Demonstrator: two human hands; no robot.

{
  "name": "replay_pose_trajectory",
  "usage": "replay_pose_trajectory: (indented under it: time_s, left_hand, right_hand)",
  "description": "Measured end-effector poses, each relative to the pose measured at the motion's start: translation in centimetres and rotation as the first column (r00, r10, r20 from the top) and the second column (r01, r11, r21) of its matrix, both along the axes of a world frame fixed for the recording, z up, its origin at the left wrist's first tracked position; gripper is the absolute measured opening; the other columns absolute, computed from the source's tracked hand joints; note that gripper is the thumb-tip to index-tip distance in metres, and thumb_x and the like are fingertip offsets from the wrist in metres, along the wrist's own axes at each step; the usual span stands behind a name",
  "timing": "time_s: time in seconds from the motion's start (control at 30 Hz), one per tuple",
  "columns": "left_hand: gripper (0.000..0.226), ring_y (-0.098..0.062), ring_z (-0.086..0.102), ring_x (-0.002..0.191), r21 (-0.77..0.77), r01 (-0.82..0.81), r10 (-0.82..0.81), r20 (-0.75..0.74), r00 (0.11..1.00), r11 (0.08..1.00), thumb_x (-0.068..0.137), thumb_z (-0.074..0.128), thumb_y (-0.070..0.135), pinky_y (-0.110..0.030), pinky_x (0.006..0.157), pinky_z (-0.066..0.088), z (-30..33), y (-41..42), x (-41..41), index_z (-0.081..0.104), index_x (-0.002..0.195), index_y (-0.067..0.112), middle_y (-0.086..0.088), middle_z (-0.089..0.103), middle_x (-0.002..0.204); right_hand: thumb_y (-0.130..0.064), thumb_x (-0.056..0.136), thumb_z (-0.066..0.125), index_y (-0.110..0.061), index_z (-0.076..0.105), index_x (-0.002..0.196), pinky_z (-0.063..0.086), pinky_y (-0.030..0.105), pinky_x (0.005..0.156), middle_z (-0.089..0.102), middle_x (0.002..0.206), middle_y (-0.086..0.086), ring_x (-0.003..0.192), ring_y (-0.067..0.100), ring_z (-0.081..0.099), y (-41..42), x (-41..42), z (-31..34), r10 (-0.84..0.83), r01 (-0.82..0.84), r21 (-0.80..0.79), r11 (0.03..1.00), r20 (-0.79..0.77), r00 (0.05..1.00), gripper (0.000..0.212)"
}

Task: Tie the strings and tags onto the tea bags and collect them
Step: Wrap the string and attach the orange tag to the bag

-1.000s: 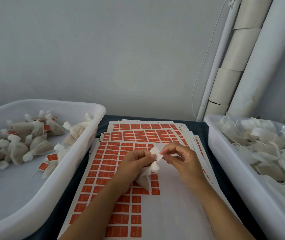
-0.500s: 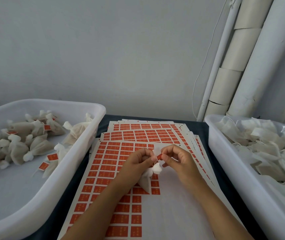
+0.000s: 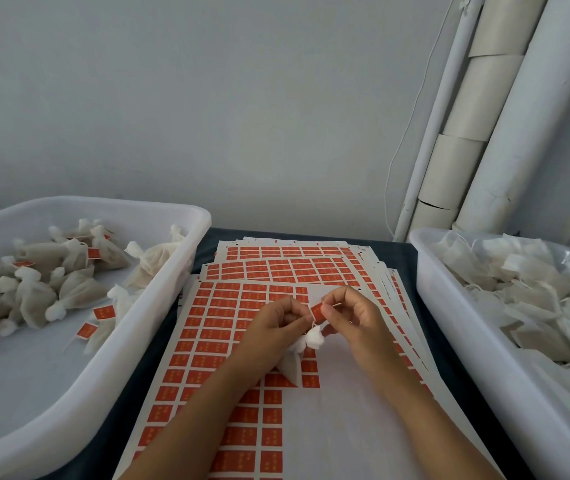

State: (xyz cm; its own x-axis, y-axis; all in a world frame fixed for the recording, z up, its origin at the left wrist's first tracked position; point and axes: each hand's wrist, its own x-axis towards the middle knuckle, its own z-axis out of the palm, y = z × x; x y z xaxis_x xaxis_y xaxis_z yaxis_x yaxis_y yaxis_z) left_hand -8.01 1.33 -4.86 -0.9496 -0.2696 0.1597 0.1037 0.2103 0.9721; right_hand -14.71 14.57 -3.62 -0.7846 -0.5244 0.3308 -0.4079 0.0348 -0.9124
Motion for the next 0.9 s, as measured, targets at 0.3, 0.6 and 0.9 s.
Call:
replay_pose_trajectory:
  time_s: [0.3, 0.6, 0.9]
  left_hand:
    - [0.012, -0.004, 0.061, 0.069, -0.009, 0.01, -0.01, -0.011, 1.0, 1.0, 0.092, 0.057, 0.018, -0.005, 0.06, 0.045, 0.02, 0.0, 0.0, 0.063, 0.081, 0.02, -0.001, 0.066, 0.082]
    - [0.01, -0.025, 0.065, 0.087, -0.001, 0.018, -0.018, -0.017, 1.0, 1.0, 0.092, 0.057, 0.016, -0.017, 0.074, 0.05, 0.01, 0.03, 0.02, 0.063, 0.084, 0.016, -0.01, 0.069, 0.091]
    - [0.021, -0.022, 0.065, 0.082, 0.054, 0.057, -0.053, -0.066, 0.996, 0.997, 0.084, 0.06, 0.036, -0.022, 0.076, 0.051, 0.17, 0.23, 0.23, 0.065, 0.087, 0.015, -0.007, 0.07, 0.086]
  right_hand:
    - [-0.012, 0.089, 0.059, -0.013, 0.057, 0.086, 0.057, 0.025, 0.07, 0.066, 0.091, 0.005, 0.081, 0.016, 0.067, -0.1, -0.24, -0.39, -0.054, 0.054, 0.008, 0.998, 0.002, 0.999, 0.003]
    - [-0.011, 0.088, 0.06, -0.014, 0.056, 0.085, 0.055, 0.019, 0.07, 0.064, 0.086, 0.003, 0.079, 0.015, 0.065, -0.48, -0.19, -0.63, -0.09, 0.091, 0.006, 0.996, -0.04, 0.995, 0.007]
    - [-0.011, 0.085, 0.064, -0.03, 0.051, 0.077, 0.048, 0.006, 0.067, 0.059, 0.078, -0.017, 0.082, -0.004, 0.059, -0.35, 0.16, -0.5, -0.1, 0.112, 0.026, 0.993, -0.289, 0.952, 0.024]
